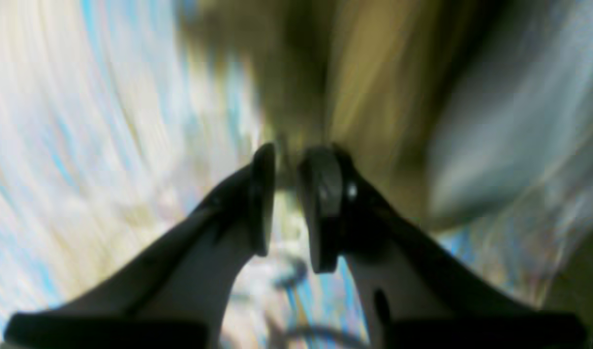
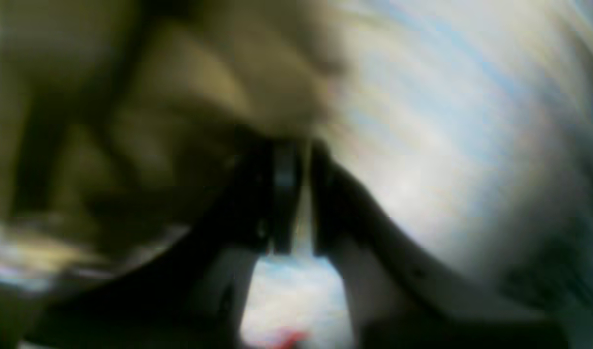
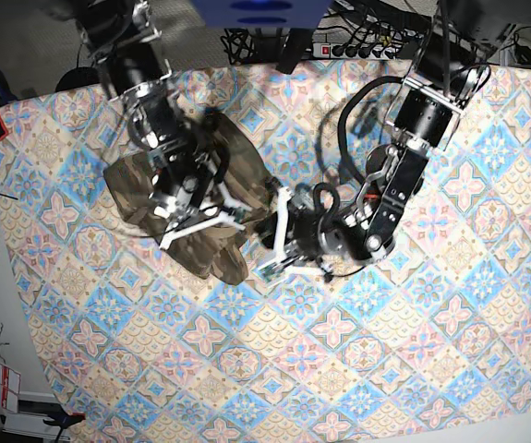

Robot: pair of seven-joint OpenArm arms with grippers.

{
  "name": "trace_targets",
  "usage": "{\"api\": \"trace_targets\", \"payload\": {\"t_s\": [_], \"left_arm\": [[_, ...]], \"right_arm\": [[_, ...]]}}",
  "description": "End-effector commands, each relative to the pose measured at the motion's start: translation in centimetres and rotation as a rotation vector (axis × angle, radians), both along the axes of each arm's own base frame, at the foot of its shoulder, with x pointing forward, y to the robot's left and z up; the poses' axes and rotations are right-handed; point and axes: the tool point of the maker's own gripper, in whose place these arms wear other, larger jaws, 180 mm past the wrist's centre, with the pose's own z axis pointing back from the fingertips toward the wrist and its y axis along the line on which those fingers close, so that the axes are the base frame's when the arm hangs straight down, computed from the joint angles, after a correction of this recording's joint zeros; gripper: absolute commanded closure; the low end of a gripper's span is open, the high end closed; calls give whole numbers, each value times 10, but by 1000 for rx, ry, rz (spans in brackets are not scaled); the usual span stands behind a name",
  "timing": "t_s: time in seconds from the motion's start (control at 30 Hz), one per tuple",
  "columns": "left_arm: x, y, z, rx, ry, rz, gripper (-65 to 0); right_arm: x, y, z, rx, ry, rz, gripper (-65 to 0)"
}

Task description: Fold the T-shirt properly

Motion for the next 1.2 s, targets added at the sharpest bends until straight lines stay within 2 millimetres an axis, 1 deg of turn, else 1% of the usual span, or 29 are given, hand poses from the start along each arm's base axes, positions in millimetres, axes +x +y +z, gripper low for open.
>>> {"api": "trace_targets", "payload": {"t_s": [0.0,0.03,0.1,0.17,0.27,0.37,0.43,0.67,0.77,0.93,1.0,1.07,1.1,1.17], "left_arm": [[2,4,0,32,-7,-1,-122],[2,-2,5,29,-23,-10,-122],[2,-7,10,40,-42,-17,-122],[2,-6,10,76,-47,-22,-122],[5,-12,14,98,-73,-23,-122],[5,-9,13,137,-93,-26,-122],[1,-8,8,141,-83,-25,-122],[-1,-8,6,143,-79,-24,-122],[-1,-16,9,123,-79,-26,-122],[3,-21,17,102,-101,-28,-122],[5,-25,29,87,-136,-34,-122],[9,-30,48,65,-188,-41,-122],[9,-36,56,50,-208,-49,-122],[10,-43,62,37,-218,-51,-122]], "right_arm": [[30,-34,22,-73,-90,-67,-59],[24,-39,16,-71,-74,-83,-59],[18,-42,11,-59,-60,-104,-59],[17,-41,10,-49,-54,-116,-59],[19,-41,11,-48,-58,-116,-59],[19,-42,13,-52,-62,-117,-59],[18,-42,12,-54,-59,-117,-59],[18,-43,12,-56,-59,-121,-57],[19,-61,14,-53,-62,-190,-56],[17,-104,18,-45,-73,-351,-56],[21,-118,26,-37,-101,-406,-56],[24,-129,34,-31,-127,-450,-56],[24,-135,37,-28,-138,-472,-56],[20,-153,41,-23,-154,-541,-56]]}}
